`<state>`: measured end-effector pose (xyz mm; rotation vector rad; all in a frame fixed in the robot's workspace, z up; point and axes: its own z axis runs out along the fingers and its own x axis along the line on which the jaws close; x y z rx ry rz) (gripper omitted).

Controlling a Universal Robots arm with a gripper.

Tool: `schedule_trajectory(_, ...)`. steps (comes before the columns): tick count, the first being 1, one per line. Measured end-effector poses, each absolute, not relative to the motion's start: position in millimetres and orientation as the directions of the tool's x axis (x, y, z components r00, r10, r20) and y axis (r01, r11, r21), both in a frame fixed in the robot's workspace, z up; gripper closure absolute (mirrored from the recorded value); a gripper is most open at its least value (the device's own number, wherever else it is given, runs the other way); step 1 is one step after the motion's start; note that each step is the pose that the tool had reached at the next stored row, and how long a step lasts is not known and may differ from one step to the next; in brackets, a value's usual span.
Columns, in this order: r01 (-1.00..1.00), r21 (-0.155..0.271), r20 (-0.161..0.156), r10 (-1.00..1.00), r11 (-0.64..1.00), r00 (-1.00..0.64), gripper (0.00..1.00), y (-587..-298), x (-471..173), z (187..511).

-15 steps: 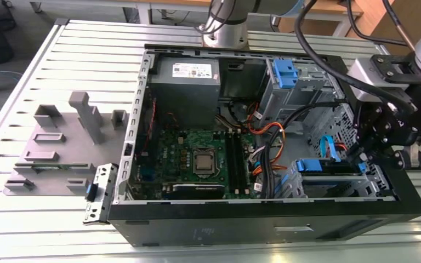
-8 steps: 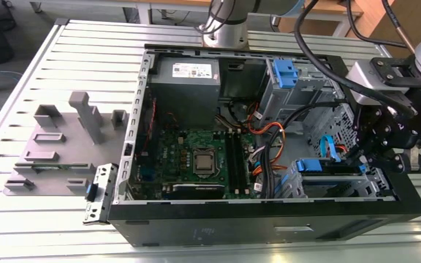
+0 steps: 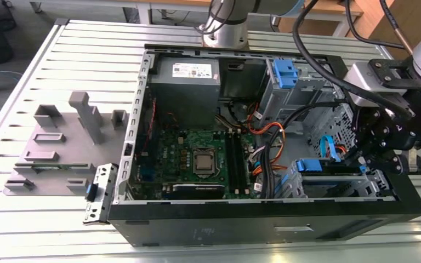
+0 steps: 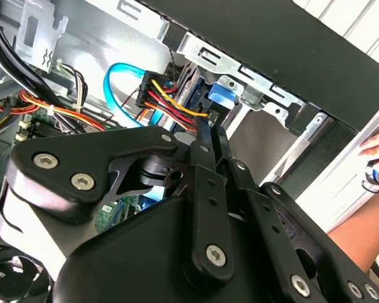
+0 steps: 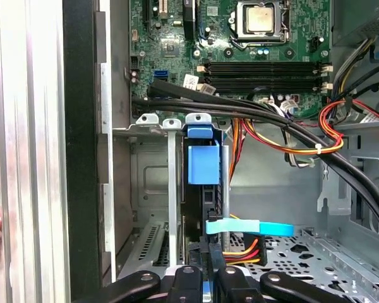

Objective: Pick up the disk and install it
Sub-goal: 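Insert the second disk wire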

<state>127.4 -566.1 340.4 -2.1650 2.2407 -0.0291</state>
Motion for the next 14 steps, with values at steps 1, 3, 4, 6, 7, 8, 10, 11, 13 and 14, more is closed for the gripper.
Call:
schedule_trajectory(1, -0.999, -0.031, -0.006, -0.999, 0.034, -0.034, 0.84, -566.1, 127.4, 340.4)
schedule_trajectory(3, -0.999, -0.031, -0.006, -0.999, 0.034, -0.034, 0.84, -566.1, 127.4, 340.2)
schedule_trajectory(4, -0.999, -0.031, -0.006, -0.999, 0.034, -0.034, 0.84, -566.1, 127.4, 340.1)
schedule_trajectory(6, -0.999, -0.031, -0.005, -0.999, 0.034, -0.034, 0.84, -566.1, 127.4, 340.1)
schedule_trajectory(7, -0.999, -0.031, -0.006, -0.999, 0.034, -0.034, 0.84, -566.1, 127.4, 340.1)
schedule_trajectory(8, -0.999, -0.031, -0.006, -0.999, 0.034, -0.034, 0.84, -566.1, 127.4, 340.1)
schedule_trajectory(10, -0.999, -0.031, -0.006, -0.999, 0.034, -0.034, 0.84, -566.1, 127.4, 340.0)
schedule_trajectory(11, -0.999, -0.031, -0.006, -0.999, 0.034, -0.034, 0.84, -566.1, 127.4, 340.0)
schedule_trajectory(13, -0.999, -0.031, -0.006, -0.999, 0.034, -0.034, 0.84, -566.1, 127.4, 340.0)
schedule_trajectory(14, -0.999, -0.031, -0.006, -0.999, 0.034, -0.034, 0.84, -566.1, 127.4, 340.0)
